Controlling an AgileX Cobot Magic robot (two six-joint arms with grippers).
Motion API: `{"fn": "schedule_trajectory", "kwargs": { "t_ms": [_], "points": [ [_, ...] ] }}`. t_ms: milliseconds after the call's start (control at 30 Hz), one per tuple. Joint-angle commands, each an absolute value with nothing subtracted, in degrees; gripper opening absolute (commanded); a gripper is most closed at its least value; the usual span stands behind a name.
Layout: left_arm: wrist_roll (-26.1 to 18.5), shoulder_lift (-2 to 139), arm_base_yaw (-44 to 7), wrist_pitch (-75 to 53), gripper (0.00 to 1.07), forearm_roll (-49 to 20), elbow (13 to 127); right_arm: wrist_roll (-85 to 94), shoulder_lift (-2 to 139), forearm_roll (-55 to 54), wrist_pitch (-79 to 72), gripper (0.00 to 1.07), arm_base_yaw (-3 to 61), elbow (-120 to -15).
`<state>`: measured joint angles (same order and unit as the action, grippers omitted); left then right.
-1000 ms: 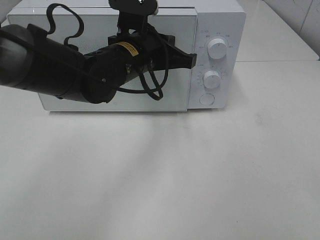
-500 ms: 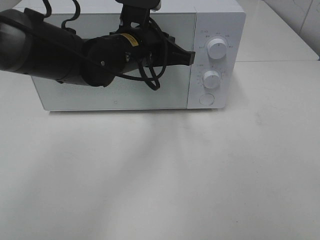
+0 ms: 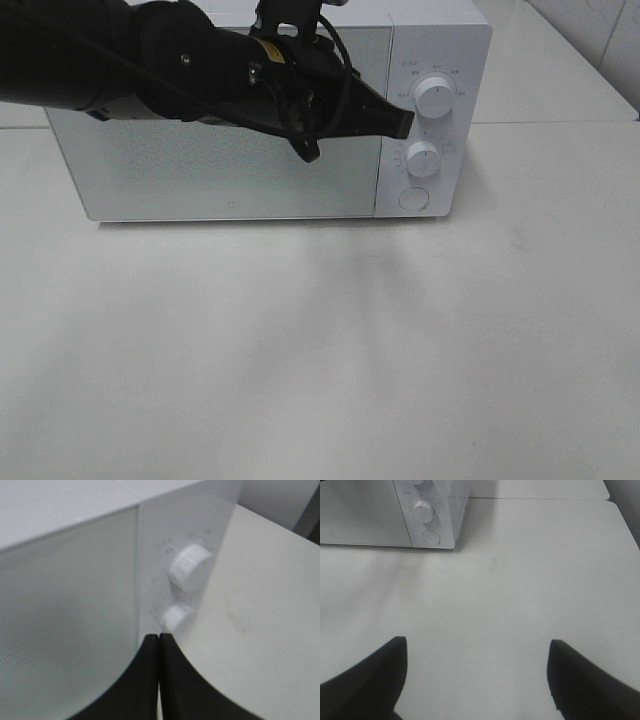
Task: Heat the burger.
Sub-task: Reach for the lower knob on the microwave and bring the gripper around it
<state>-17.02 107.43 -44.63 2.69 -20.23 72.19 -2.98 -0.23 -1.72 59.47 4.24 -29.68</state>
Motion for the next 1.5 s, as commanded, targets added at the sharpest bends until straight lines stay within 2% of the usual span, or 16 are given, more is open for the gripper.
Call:
{"fn": "schedule_trajectory", "kwargs": {
  "t_ms": [33,67,100,133,167,467,667,867,900,933,1000,1167,1333,1367,1433,1500],
  "points": [
    [-17.25,104.79,-45.32,-9.51,0.29,-20.63,72.54,-3.38,-1.72,-1.26,58.96,0.76,3.90,-29.56],
    [-16.79,104.39,-45.32,-12.66,0.46,-20.63,72.54,-3.38,-1.72,-1.26,58.96,0.76,3.90,-29.56],
    [-16.79,104.39,-45.32,-12.66,0.46,-20.63,72.54,-3.38,-1.72,-1.26,58.96,0.76,3.90,-29.56],
    [-15.53,103.88,-45.21,-17.02,0.82,-20.63,72.54,-3.38,-1.72,-1.26,58.96,0.76,3.90,-29.56],
    [-14.78,103.71,-45.09,-19.42,1.00,-20.63,72.54,-3.38,-1.72,-1.26,58.96,0.76,3.90,-29.56],
    [-14.44,100.44,-45.03,-38.22,0.96,-17.48,72.54,-3.38,-1.72,-1.26,58.96,0.76,3.90,-29.56],
    [-12.49,97.23,-45.03,-49.62,0.96,-15.53,72.54,-3.38,-1.72,-1.26,58.96,0.76,3.90,-29.56],
    [-6.53,93.97,-45.03,-55.00,0.96,-10.37,72.54,-3.38,-1.72,-1.26,58.96,0.76,3.90,-29.56],
    [-3.67,93.05,-45.03,-56.61,0.96,-7.28,72.54,-3.38,-1.72,-1.26,58.96,0.76,3.90,-29.56],
    [-3.67,93.05,-45.03,-56.61,0.96,-7.28,72.54,-3.38,-1.72,-1.26,58.96,0.76,3.90,-29.56],
    [0.00,91.62,-45.03,-59.19,0.96,-2.75,72.54,-3.38,-1.72,-1.26,58.96,0.76,3.90,-29.56],
    [1.83,89.67,-44.98,-61.13,0.96,-0.69,72.54,-3.38,-1.72,-1.26,58.96,0.76,3.90,-29.56],
    [0.69,87.89,-39.94,-62.28,0.96,-3.67,71.91,-3.38,-1.72,-1.26,58.96,0.76,3.90,-29.56],
    [-1.26,86.46,-36.21,-62.51,0.96,-6.13,70.70,-3.38,-1.72,-1.26,58.96,0.76,3.90,-29.56],
    [-2.06,85.77,-34.21,-62.62,0.96,-7.10,70.07,-3.38,-1.72,-1.26,58.96,0.76,3.90,-29.56],
    [-4.41,82.91,-28.19,-63.43,0.96,-9.74,67.15,-3.38,-1.72,-1.26,58.96,0.76,3.90,-29.56]
  ]
}}
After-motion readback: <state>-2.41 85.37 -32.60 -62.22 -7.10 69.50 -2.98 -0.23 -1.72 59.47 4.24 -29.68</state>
